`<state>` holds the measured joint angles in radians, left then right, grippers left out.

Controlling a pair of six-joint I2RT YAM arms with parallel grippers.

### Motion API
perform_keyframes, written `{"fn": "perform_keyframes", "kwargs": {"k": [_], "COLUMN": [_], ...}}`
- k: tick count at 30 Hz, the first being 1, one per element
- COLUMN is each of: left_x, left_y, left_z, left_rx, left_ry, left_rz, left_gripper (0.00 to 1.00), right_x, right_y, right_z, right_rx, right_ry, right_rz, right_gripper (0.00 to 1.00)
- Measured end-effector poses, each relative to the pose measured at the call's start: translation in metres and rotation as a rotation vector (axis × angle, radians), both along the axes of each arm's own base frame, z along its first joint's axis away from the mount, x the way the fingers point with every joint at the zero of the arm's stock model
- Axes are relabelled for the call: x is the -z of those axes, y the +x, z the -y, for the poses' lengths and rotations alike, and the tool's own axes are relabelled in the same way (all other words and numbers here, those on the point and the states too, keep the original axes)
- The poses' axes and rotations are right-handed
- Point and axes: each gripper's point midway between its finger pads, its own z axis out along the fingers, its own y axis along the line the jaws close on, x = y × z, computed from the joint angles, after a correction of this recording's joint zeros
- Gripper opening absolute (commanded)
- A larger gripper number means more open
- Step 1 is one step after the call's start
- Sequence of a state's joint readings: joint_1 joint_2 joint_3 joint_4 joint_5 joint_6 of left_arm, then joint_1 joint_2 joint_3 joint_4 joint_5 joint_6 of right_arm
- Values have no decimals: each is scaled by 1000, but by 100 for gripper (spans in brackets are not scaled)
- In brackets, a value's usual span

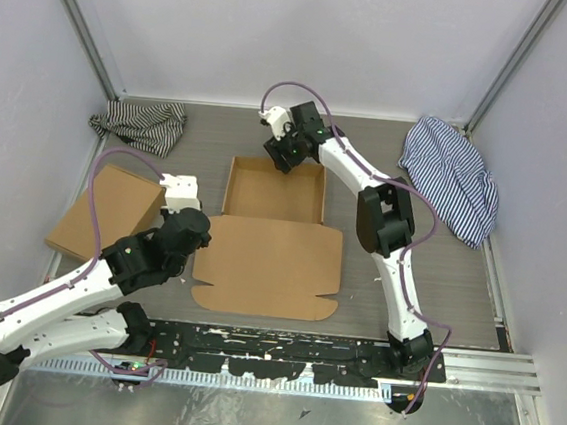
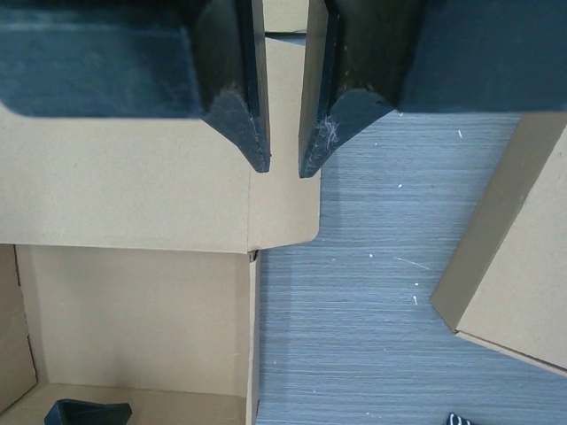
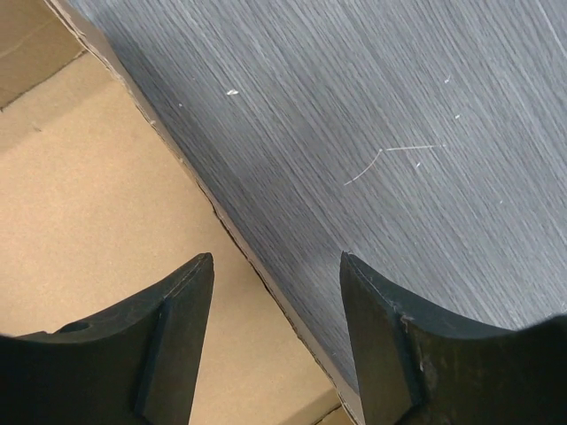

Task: Fold the paper box

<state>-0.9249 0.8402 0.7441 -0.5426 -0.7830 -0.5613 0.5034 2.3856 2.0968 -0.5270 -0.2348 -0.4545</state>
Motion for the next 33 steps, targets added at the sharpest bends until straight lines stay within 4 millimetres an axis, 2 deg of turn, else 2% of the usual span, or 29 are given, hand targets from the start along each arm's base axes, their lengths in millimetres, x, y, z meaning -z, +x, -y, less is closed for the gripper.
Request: {"fn": "perform_keyframes", "kwargs": {"k": [5, 9, 11, 14, 18, 21, 23, 24, 27, 29, 31, 32, 33], "left_x": [0, 1, 1, 1, 0, -4, -6, -7, -7, -6, -6, -6, -7], "left_y": [0, 0, 0, -1, -3, -4, -5, -6, -7, -8, -9, -9, -10], "left_z": [0, 1, 1, 1, 0, 1, 2, 2, 5, 7, 8, 9, 9], "left_rx": [-4, -7, -7, -6, -5, -2, 3, 6, 16, 24, 32, 35, 37], "left_ry": [-8, -13, -13, -16, -31, -62, -77, -84, -97, -104, -114, -119, -129], "left_rz": [-2, -3, -4, -6, -8, 0, 3, 2, -3, -9, -14, -15, -14], "left_gripper": [27, 27, 27, 27, 27, 27, 27, 27, 27, 27, 27, 27, 27], "right_x": [-2, 5, 11, 18, 24, 25, 26, 27, 28, 28, 29, 28, 26], "right_y": [-2, -6, -7, -7, -3, -2, -8, -11, -36, -65, -116, -142, -162], "right_z": [-3, -5, -5, -4, 8, 18, 36, 46, 96, 126, 157, 161, 159], "right_rx": [-28, -37, -32, -3, 96, 186, 296, 349, 595, 732, 878, 917, 931], "right_ry": [7, 12, 14, 11, -1, 16, 35, 45, 97, 115, 82, 72, 68], "right_rz": [-6, -33, -48, -69, -91, -122, -175, -205, -334, -386, -434, -446, -452], "right_gripper": [63, 59, 52, 33, 16, 12, 4, 4, 14, 18, 18, 23, 32]}}
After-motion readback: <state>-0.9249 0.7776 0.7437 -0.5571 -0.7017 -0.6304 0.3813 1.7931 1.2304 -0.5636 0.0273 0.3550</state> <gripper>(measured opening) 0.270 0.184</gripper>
